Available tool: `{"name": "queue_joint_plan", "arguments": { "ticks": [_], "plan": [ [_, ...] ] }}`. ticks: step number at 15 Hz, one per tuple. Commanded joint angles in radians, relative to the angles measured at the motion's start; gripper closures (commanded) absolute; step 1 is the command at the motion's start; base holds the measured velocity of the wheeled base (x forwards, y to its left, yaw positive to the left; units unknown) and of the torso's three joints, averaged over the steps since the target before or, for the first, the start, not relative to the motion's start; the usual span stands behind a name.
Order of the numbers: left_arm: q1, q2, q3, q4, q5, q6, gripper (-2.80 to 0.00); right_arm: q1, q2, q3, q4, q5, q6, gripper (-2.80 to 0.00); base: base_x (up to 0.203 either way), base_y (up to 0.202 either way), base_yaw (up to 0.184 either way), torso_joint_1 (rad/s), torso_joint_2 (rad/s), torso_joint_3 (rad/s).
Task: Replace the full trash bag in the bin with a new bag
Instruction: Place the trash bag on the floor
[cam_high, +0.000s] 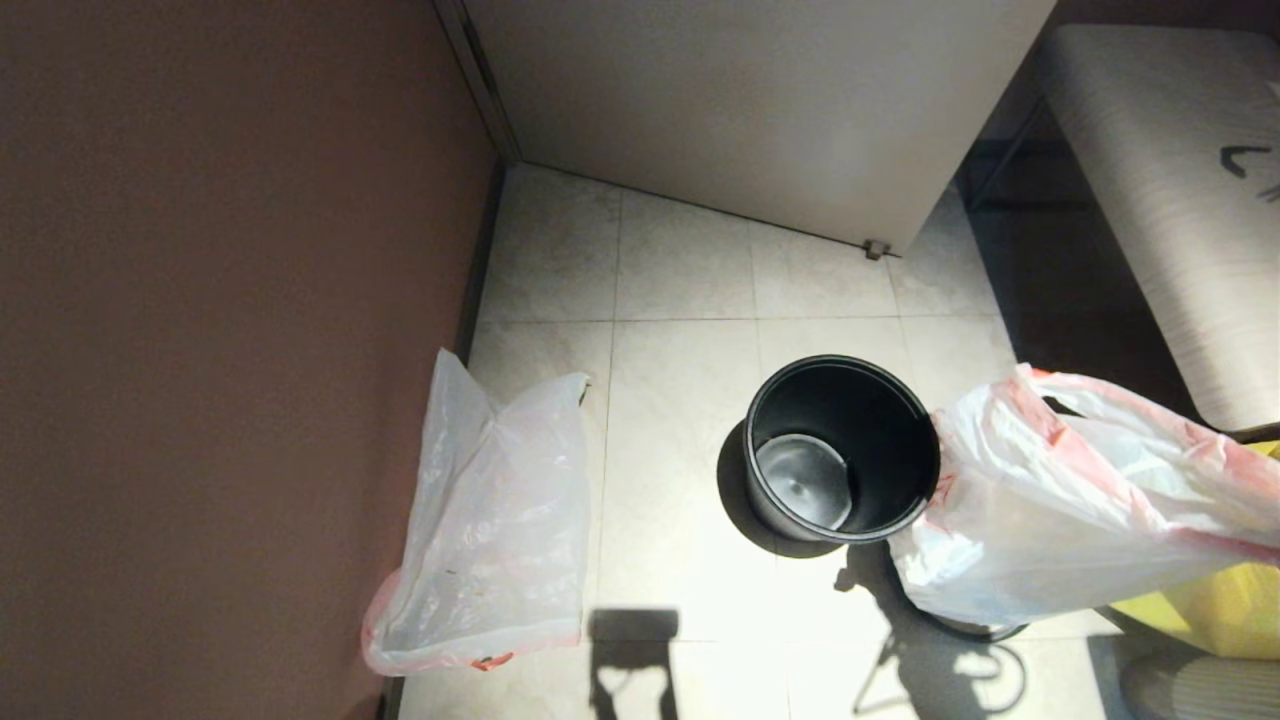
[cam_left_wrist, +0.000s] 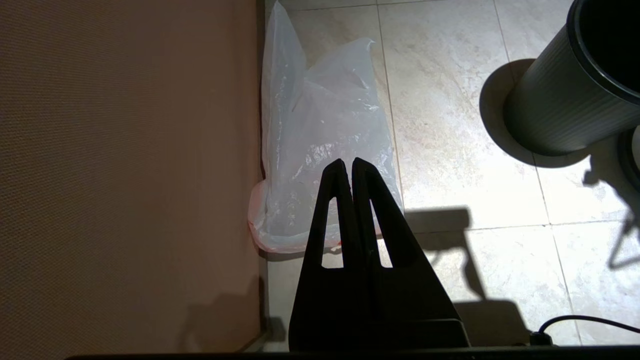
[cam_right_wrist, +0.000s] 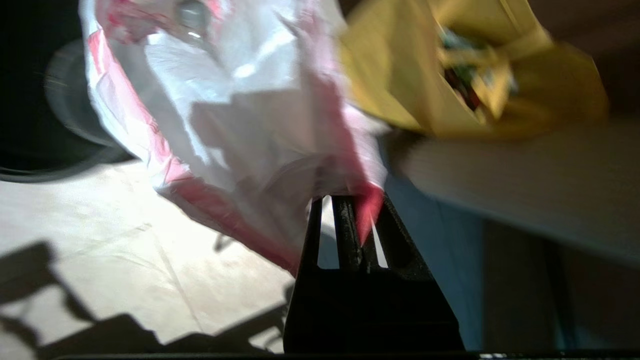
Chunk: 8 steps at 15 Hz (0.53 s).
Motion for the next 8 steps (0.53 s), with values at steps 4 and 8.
{"name": "queue_joint_plan", "arguments": {
  "ticks": [4, 8],
  "plan": [
    [0.000, -0.002, 0.000, 0.000, 0.000, 0.001, 0.00, -0.087, -0.088, 0.220, 0.012, -0.023, 0.048, 0.00, 0.000, 0.000, 0.000, 0.000, 0.00, 0.000],
    [0.000, -0.002, 0.000, 0.000, 0.000, 0.001, 0.00, -0.087, -0.007, 0.238, -0.047, -0.004, 0.078, 0.00, 0.000, 0.000, 0.000, 0.000, 0.00, 0.000]
  ]
}}
